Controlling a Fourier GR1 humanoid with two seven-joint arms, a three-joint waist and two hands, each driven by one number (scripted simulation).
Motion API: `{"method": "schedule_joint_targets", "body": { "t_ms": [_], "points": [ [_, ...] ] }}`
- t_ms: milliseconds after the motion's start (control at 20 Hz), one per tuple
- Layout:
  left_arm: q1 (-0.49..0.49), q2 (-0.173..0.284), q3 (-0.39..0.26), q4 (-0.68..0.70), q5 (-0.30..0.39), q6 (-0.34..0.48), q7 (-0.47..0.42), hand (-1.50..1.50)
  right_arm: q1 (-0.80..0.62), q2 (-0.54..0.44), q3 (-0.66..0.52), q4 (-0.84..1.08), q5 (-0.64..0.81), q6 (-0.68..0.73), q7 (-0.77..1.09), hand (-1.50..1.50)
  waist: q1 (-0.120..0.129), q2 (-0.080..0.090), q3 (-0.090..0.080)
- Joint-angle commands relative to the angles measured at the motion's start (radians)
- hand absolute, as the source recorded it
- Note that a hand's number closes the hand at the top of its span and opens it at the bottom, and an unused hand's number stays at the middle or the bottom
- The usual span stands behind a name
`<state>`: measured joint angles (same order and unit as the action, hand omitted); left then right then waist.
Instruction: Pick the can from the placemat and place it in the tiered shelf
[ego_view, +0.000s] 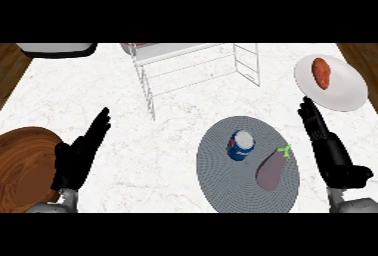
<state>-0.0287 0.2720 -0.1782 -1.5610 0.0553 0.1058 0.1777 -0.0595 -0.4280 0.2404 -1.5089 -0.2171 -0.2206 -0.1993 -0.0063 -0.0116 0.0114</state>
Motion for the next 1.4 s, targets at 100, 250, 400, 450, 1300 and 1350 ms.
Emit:
{"method": "schedule_joint_targets", "body": {
  "t_ms": [100,250,400,450,1300,1350],
  "points": [
    [-0.045,0.004,0.072,-0.072,-0.019,0.066,-0.018,0.00,-0.170,0.040,0.094,-0.020,-0.026,0.137,0.095,1.50,0.043,0.011,-0.012],
    [-0.124,-0.008,0.135,-0.088,-0.015,0.122,-0.055,0.00,-0.330,0.068,0.129,0.001,-0.100,0.273,0.144,1.50,0.094,0.019,-0.012],
    [-0.078,-0.057,0.122,-0.094,0.002,0.141,-0.049,0.00,-0.337,0.163,-0.024,0.171,-0.208,0.175,0.190,-1.50,0.045,0.021,-0.010],
    [-0.061,-0.019,0.163,-0.093,0.029,0.113,-0.040,0.00,-0.372,0.180,-0.015,0.177,-0.227,0.220,0.179,-1.50,0.044,0.018,-0.010],
    [-0.044,-0.037,0.161,-0.145,0.006,0.134,-0.003,0.00,-0.598,-0.288,0.174,-0.144,0.047,0.679,0.467,-1.50,0.004,-0.004,-0.014],
    [-0.054,-0.026,0.193,-0.098,0.038,0.109,-0.021,0.00,-0.607,-0.302,0.197,-0.155,0.095,0.686,0.482,-1.50,0.002,0.003,-0.014]
  ]
}}
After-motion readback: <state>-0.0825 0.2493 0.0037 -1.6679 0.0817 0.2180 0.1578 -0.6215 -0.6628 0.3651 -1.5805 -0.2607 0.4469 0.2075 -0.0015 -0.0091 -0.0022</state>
